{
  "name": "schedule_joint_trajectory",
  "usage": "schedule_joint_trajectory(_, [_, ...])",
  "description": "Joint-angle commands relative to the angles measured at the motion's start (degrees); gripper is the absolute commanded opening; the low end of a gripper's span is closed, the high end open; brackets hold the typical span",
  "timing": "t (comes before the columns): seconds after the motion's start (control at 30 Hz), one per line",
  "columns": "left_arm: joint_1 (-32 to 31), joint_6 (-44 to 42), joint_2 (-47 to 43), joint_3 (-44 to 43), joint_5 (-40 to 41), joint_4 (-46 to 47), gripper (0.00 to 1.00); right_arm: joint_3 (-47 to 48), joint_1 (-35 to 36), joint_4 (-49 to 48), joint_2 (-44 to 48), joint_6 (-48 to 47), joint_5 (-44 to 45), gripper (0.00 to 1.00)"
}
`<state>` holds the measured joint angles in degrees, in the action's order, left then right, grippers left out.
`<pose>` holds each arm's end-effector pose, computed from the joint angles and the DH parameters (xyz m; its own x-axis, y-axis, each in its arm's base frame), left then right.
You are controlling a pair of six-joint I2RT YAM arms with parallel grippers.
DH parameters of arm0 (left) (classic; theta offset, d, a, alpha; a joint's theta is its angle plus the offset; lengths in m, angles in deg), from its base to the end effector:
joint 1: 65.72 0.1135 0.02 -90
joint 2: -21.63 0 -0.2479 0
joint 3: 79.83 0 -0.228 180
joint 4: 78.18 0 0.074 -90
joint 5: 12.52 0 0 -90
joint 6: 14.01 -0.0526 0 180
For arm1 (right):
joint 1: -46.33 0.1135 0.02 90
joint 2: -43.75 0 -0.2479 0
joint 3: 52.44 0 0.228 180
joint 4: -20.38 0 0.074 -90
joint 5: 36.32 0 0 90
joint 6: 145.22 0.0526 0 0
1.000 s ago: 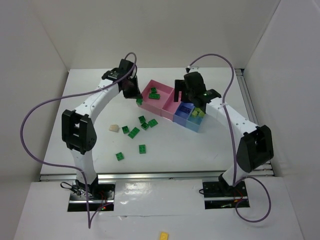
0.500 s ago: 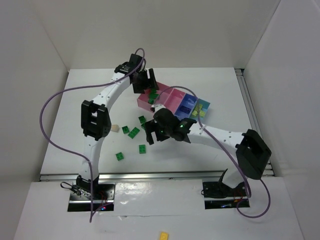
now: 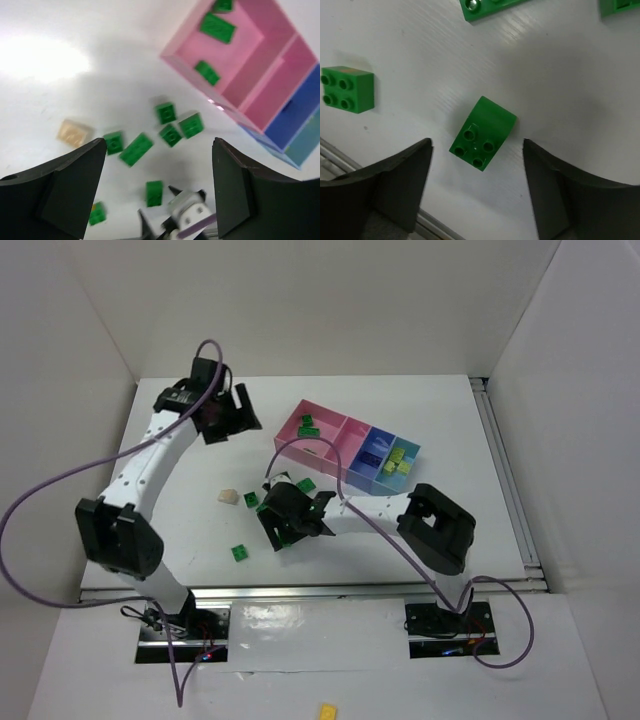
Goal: Sort the legos into containers by color
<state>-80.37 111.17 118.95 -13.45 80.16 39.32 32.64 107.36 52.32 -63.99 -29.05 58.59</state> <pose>0.3470 -0.0882 0.3320 -0.6983 -0.4123 -0.5852 -0.2214 0.9018 -0.3712 0.1876 0.3295 0.1587 -0.7282 -0.4081 -0.5507 -0.5866 0.7866 0.1929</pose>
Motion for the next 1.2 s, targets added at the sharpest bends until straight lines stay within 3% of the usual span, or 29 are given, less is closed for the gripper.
schedule_joint_trajectory(0.0, [2.43, 2.35, -7.72, 9.56, 3.47, -3.9, 0.89, 1.81, 1.36, -0.69, -1.67, 2.13, 4.22, 0.75])
schedule_joint_trajectory(0.1, [5.32, 3.49, -12.23, 14.15, 5.23, -5.92, 0.89, 2.51, 1.98, 0.98, -2.38, 2.65, 5.81, 0.61])
schedule_joint_trajectory(0.13, [5.86, 4.19, -15.02, 16.6, 4.71, -5.93, 0.89, 2.51, 2.5, 1.59, -2.38, 2.65, 6.69, 0.51])
schedule_joint_trajectory(0.23, [6.48, 5.51, -19.17, 21.79, 3.04, -6.55, 0.87, 3.04, 2.51, 2.2, -1.51, 3.18, 8.27, 0.38])
schedule_joint_trajectory(0.33, [5.78, 7.18, -24.62, 30.81, -0.21, -7.69, 0.86, 5.06, 1.55, 2.82, 0.42, 2.57, 12.05, 0.36])
schedule_joint_trajectory(0.53, [2.36, 11.58, -34.9, 47.99, -4.86, -6.73, 0.86, 8.05, -7.58, -0.14, 3.15, -1.73, 11.97, 0.36])
schedule_joint_trajectory(0.7, [-0.54, 14.13, -36.15, 52.48, -6.46, -5.05, 0.86, 13.4, -14.18, -1.83, 1.23, -4.02, 12.93, 0.38])
schedule_joint_trajectory(0.97, [-3.8, 16.94, -30.09, 56.35, -6.46, 1.27, 0.87, 25.26, -22.8, -2.19, -7.29, -4.55, 12.33, 0.46])
schedule_joint_trajectory(1.03, [-4.33, 16.94, -27.99, 56.97, -5.15, 2.59, 0.86, 29.9, -24.03, -1.66, -10.98, -4.55, 11.54, 0.54])
schedule_joint_trajectory(1.07, [-4.33, 16.94, -27.19, 56.97, -5.14, 3.38, 0.85, 32.02, -24.64, 0.78, -12.48, -4.55, 10.75, 0.69])
schedule_joint_trajectory(1.17, [-4.33, 15.72, -23.86, 56.97, -4.52, 4.53, 0.77, 37.32, -25.87, 4.75, -15.39, -4.55, 11.96, 0.79])
